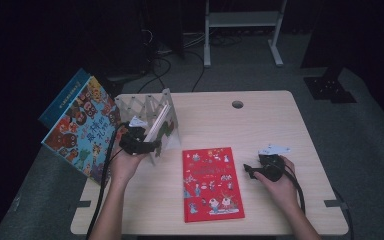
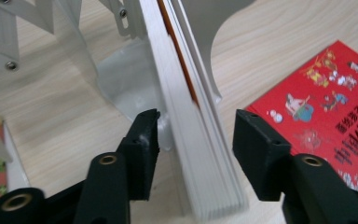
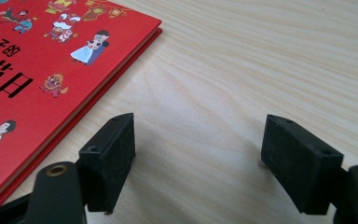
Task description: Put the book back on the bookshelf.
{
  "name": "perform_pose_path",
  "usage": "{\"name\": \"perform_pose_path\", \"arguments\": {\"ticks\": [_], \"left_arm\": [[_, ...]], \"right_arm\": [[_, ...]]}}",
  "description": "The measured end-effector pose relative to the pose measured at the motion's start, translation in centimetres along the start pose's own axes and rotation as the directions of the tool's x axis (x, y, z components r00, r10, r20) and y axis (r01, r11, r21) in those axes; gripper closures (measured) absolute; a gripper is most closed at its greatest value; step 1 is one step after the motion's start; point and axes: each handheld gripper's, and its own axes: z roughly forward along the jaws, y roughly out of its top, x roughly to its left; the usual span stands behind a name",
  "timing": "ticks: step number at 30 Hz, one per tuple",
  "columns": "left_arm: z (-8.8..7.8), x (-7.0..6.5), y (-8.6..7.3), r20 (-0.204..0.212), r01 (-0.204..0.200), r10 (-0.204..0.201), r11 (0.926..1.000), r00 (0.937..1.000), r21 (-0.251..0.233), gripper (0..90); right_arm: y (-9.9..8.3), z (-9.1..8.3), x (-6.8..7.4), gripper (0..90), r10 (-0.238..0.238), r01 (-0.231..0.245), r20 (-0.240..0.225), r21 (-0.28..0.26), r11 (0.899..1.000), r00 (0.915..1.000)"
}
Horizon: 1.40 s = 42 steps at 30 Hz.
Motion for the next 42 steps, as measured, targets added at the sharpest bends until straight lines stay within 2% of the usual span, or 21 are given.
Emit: {"name": "perform_pose_path", "arguments": {"ticks": [3, 5, 7, 13, 16, 20, 24, 29, 32, 42], "left_arm": [[-0.6, 0.0, -0.7, 0.012, -0.024, 0.024, 0.9997, 0.9996, 0.009, 45.0], [-1.0, -0.1, -1.4, 0.004, -0.052, 0.052, 0.9982, 0.9986, 0.031, 42.2], [-1.5, -0.2, -2.2, 0.002, -0.069, 0.069, 0.9971, 0.9976, 0.031, 41.7], [-2.2, 0.1, -4.2, 0.006, -0.105, 0.105, 0.9935, 0.9944, 0.044, 44.0], [-1.9, 0.3, -4.7, -0.015, -0.125, 0.126, 0.9911, 0.992, 0.046, 48.4], [-1.0, 0.3, -4.9, -0.011, -0.147, 0.148, 0.9881, 0.989, 0.047, 51.2], [-0.3, 0.4, -5.0, -0.002, -0.146, 0.146, 0.9876, 0.9893, 0.058, 57.7], [0.5, 0.5, -4.9, 0.059, -0.123, 0.119, 0.9895, 0.9912, 0.075, 69.6], [1.1, 0.2, -4.6, 0.072, -0.12, 0.115, 0.9898, 0.9908, 0.076, 72.5], [3.8, -1.6, -2.8, 0.07, -0.156, 0.151, 0.9847, 0.986, 0.076, 73.0]], "right_arm": [[0.0, 0.0, 0.0, 24.9, 0.001, -0.001, 0.0, 0.0, 1.0, 1.0], [0.0, 0.0, 0.0, 24.9, 0.001, -0.001, 0.0, 0.0, 1.0, 1.0], [0.0, 0.0, 0.0, 24.9, 0.0, 0.0, 0.0, 0.0, 1.0, 1.0], [0.0, 0.0, 0.0, 24.9, -0.001, 0.001, 0.0, 0.0, 1.0, 1.0], [0.0, 0.0, 0.0, 24.9, -0.001, 0.001, 0.0, 0.0, 1.0, 1.0], [0.0, 0.0, 0.0, 24.9, -0.001, 0.001, 0.0, 0.0, 1.0, 1.0], [0.0, 0.0, 0.0, 24.9, -0.001, 0.001, -0.001, 0.0, 1.0, 1.0], [0.0, 0.0, 0.0, 24.9, -0.001, 0.001, -0.001, 0.0, 1.0, 1.0], [0.0, 0.0, 0.0, 24.9, -0.001, 0.001, -0.001, 0.0, 1.0, 1.0], [0.0, 0.0, 0.0, 24.9, -0.001, 0.001, -0.001, 0.0, 1.0, 1.0]]}}
